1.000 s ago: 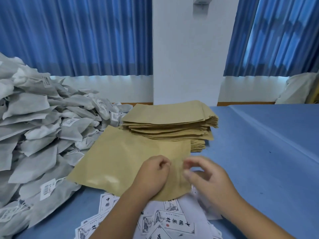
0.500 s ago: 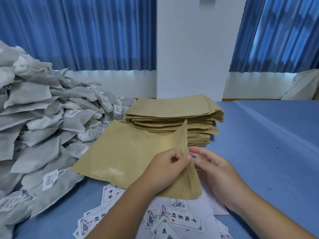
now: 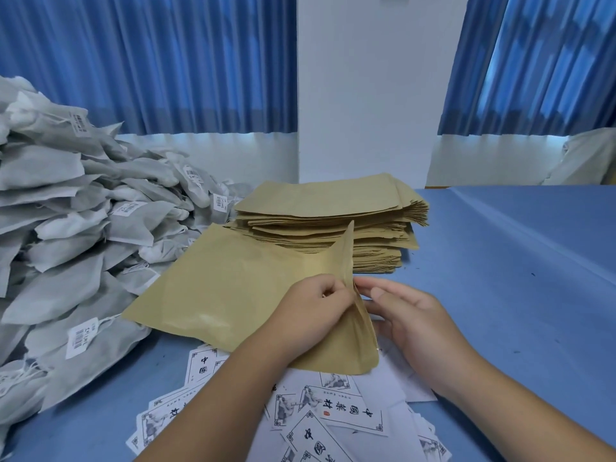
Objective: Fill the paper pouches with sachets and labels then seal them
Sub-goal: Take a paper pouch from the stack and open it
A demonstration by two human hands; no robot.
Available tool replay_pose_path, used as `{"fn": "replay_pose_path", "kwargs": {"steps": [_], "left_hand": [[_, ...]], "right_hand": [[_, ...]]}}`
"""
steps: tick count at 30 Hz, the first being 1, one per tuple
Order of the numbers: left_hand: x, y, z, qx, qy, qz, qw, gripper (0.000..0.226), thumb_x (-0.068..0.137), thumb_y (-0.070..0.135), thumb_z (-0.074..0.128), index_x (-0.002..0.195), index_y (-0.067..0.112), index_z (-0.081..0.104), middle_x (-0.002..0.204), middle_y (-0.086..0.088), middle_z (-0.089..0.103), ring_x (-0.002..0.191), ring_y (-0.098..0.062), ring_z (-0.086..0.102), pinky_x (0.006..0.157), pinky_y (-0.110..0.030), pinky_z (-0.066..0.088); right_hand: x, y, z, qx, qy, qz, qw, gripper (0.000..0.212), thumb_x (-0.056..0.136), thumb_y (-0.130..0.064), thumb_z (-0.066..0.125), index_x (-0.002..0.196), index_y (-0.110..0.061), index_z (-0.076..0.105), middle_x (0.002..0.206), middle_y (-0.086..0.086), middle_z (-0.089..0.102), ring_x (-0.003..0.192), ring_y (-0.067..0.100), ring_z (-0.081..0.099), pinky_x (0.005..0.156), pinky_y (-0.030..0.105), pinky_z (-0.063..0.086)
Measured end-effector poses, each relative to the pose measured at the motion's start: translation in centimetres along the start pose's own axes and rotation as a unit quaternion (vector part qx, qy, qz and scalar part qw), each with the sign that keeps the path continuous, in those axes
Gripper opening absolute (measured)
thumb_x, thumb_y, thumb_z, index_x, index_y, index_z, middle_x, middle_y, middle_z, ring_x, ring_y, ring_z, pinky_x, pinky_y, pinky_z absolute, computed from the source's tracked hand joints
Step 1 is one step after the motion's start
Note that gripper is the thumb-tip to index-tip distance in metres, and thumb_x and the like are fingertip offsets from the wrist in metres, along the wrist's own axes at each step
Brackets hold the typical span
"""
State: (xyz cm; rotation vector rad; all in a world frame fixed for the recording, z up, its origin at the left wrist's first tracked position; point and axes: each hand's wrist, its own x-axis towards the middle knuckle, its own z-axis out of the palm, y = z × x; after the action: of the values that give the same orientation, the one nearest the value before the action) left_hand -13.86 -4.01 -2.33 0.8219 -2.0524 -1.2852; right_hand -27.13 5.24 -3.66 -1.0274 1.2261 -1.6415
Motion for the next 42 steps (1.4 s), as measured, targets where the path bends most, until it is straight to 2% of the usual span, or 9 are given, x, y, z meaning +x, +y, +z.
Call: {"fn": "replay_pose_path", "kwargs": {"steps": [9, 12, 19, 25, 28, 34, 37, 40, 42], "left_hand": [[-0.2, 1.2, 0.5, 0.035, 0.045, 0.094, 0.994, 0.021, 0.069, 0.031, 0.048, 0.053, 0.019, 0.044, 0.053, 0.009, 0.042, 0.056, -0.006, 0.038, 0.054, -0.022, 0.031], [-0.1, 1.7, -0.1, -0.005, 0.077, 0.067, 0.995, 0.018, 0.066, 0.031, 0.048, 0.054, 0.018, 0.047, 0.054, 0.008, 0.042, 0.058, -0.010, 0.039, 0.059, -0.028, 0.034], [0.0, 3.1, -2.5, 0.082, -0.045, 0.026, 0.995, 0.053, 0.065, 0.067, 0.061, 0.064, 0.016, 0.049, 0.056, 0.000, 0.046, 0.052, -0.015, 0.042, 0.056, -0.028, 0.035], [-0.3, 3.8, -4.5, 0.038, -0.156, -0.011, 0.987, 0.042, 0.084, 0.021, 0.071, 0.094, -0.017, 0.056, 0.078, -0.020, 0.059, 0.071, -0.024, 0.056, 0.069, -0.036, 0.045], [-0.5, 4.2, -4.7, 0.012, -0.121, -0.021, 0.992, 0.010, 0.088, 0.000, 0.059, 0.083, -0.008, 0.060, 0.071, -0.014, 0.060, 0.063, -0.021, 0.059, 0.062, -0.027, 0.051], [-0.4, 5.1, -5.0, 0.003, 0.021, -0.032, 0.999, 0.016, 0.081, -0.002, 0.049, 0.066, 0.004, 0.052, 0.061, -0.025, 0.059, 0.044, -0.028, 0.054, 0.053, -0.031, 0.046], [-0.2, 5.2, -4.6, 0.023, 0.077, -0.014, 0.997, 0.022, 0.076, 0.001, 0.050, 0.056, 0.007, 0.049, 0.048, -0.014, 0.055, 0.040, -0.025, 0.052, 0.050, -0.029, 0.043], [-0.1, 5.2, -2.9, 0.102, 0.102, 0.015, 0.989, 0.034, 0.075, 0.008, 0.054, 0.046, 0.015, 0.038, 0.040, 0.002, 0.041, 0.040, -0.018, 0.043, 0.046, -0.025, 0.038], [-0.3, 5.2, -1.8, 0.171, 0.113, 0.059, 0.977, 0.036, 0.073, 0.017, 0.054, 0.045, 0.014, 0.031, 0.039, 0.005, 0.030, 0.044, -0.016, 0.032, 0.044, -0.027, 0.028]], "right_hand": [[1.2, -2.0, 1.0, -0.016, 0.004, 0.056, 0.998, 0.018, 0.091, -0.018, 0.063, 0.079, -0.004, 0.061, 0.069, 0.012, 0.064, 0.061, 0.018, 0.065, 0.055, 0.029, 0.055], [1.9, -3.7, 1.2, -0.031, -0.061, 0.111, 0.992, 0.016, 0.094, -0.014, 0.058, 0.080, -0.006, 0.054, 0.075, 0.016, 0.060, 0.072, 0.028, 0.061, 0.081, 0.048, 0.057], [1.9, -2.9, 2.7, -0.069, -0.051, 0.042, 0.995, 0.031, 0.090, 0.001, 0.054, 0.063, -0.014, 0.055, 0.063, 0.005, 0.062, 0.059, 0.015, 0.062, 0.056, 0.024, 0.050], [1.4, -2.7, 2.2, -0.019, -0.066, 0.036, 0.997, 0.019, 0.091, -0.007, 0.057, 0.073, -0.005, 0.062, 0.076, 0.016, 0.064, 0.073, 0.027, 0.060, 0.072, 0.036, 0.051], [1.2, -2.8, 2.3, 0.002, -0.046, 0.039, 0.998, 0.029, 0.091, 0.002, 0.052, 0.069, -0.008, 0.068, 0.078, 0.014, 0.070, 0.071, 0.022, 0.068, 0.065, 0.029, 0.056], [1.4, -3.2, 1.4, -0.113, 0.057, 0.058, 0.990, 0.030, 0.083, -0.005, 0.054, 0.056, -0.016, 0.060, 0.068, 0.008, 0.069, 0.068, 0.020, 0.071, 0.076, 0.042, 0.056], [1.1, -3.5, 1.2, -0.309, 0.109, -0.020, 0.945, 0.025, 0.075, -0.015, 0.068, 0.061, -0.017, 0.048, 0.063, -0.001, 0.064, 0.057, 0.007, 0.063, 0.063, 0.030, 0.049], [0.9, -4.1, 1.4, -0.557, 0.099, -0.265, 0.781, 0.020, 0.071, -0.010, 0.074, 0.071, -0.014, 0.054, 0.081, -0.002, 0.051, 0.077, 0.014, 0.050, 0.064, 0.028, 0.041], [1.0, -4.4, 1.6, -0.600, 0.016, -0.351, 0.718, 0.009, 0.072, 0.003, 0.063, 0.078, -0.004, 0.062, 0.083, 0.004, 0.054, 0.081, 0.024, 0.050, 0.068, 0.034, 0.041]]}}
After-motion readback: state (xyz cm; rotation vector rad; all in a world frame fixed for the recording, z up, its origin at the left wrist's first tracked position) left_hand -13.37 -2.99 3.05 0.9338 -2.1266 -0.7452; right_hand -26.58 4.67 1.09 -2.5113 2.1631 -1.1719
